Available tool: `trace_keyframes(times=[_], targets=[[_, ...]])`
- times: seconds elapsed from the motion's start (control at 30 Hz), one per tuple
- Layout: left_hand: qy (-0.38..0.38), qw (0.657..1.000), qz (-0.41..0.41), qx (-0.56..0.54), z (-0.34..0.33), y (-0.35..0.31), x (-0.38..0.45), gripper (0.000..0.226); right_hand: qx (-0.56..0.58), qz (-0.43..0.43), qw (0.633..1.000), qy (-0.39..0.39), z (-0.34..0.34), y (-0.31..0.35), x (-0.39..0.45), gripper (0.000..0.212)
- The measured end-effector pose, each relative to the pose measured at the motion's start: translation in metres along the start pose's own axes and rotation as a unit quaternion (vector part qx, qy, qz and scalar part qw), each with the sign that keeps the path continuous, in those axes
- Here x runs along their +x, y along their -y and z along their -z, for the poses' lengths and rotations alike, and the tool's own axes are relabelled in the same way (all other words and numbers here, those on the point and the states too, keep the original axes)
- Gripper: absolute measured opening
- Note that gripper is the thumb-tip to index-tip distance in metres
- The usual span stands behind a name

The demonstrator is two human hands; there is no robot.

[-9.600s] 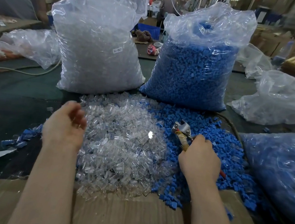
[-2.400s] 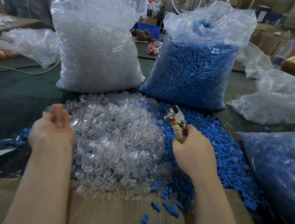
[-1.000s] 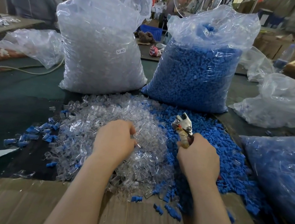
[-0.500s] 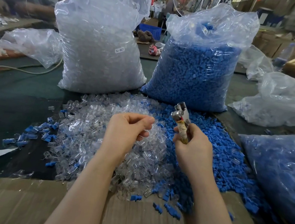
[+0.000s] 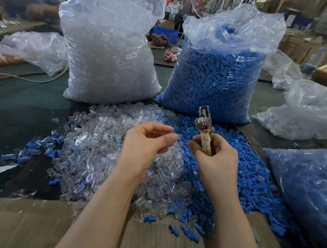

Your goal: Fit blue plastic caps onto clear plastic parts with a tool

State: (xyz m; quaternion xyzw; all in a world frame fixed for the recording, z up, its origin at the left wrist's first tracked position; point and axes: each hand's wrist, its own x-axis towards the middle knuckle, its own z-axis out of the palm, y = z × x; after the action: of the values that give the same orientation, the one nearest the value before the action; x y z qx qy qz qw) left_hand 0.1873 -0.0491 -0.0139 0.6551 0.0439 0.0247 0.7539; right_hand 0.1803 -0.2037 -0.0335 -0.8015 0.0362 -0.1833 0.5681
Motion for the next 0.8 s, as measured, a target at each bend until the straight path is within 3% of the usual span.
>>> trace_keyframes(times=[0.33, 0.6, 0.8], targets=[[-0.01, 1.0, 0.022, -0.009, -0.008, 0.001, -0.002, 0.012, 0.053, 0.045, 0.997, 0.04, -0.001, 0.006, -0.004, 0.02], [-0.009, 1.0, 0.017, -0.006, -0.01, -0.001, -0.005, 0.01, -0.027, 0.05, 0.998, 0.001, -0.007, 0.004, -0.005, 0.015], [-0.02, 0.997, -0.025, 0.065, -0.012, -0.002, -0.008, 0.008, -0.069, 0.043, 0.997, -0.014, -0.008, 0.005, -0.004, 0.016]])
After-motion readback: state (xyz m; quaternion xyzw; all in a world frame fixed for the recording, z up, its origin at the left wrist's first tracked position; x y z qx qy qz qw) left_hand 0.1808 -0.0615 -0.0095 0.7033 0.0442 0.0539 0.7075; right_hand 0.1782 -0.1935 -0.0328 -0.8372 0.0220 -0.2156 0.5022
